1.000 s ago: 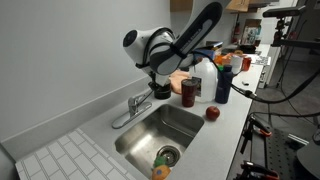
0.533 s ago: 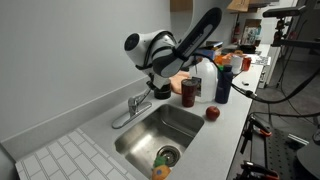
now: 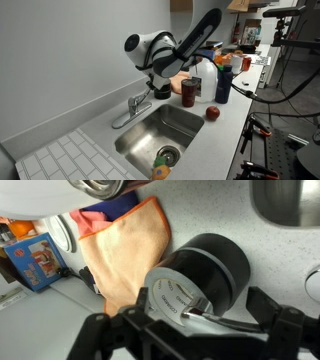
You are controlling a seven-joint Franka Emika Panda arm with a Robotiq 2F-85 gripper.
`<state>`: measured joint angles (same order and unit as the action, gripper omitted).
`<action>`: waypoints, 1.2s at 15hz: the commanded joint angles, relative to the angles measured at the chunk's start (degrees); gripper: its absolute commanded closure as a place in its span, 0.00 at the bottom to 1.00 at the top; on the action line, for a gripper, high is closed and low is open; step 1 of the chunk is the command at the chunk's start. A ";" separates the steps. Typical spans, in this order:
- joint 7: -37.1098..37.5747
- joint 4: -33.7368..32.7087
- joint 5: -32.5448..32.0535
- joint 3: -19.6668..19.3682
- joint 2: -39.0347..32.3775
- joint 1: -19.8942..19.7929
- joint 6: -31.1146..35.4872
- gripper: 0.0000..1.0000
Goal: Push the faucet to the right
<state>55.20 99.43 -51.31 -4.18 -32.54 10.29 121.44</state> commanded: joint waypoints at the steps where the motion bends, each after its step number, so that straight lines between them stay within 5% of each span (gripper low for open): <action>1: -6.35 -0.60 3.72 2.11 0.06 -1.75 -0.30 0.00; 7: -17.82 -0.84 12.38 2.37 0.08 -1.47 -2.63 0.00; 18: -27.93 -0.73 14.41 1.70 0.15 -1.09 -1.79 0.00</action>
<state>31.41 99.29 -38.43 -2.42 -32.52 9.34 119.18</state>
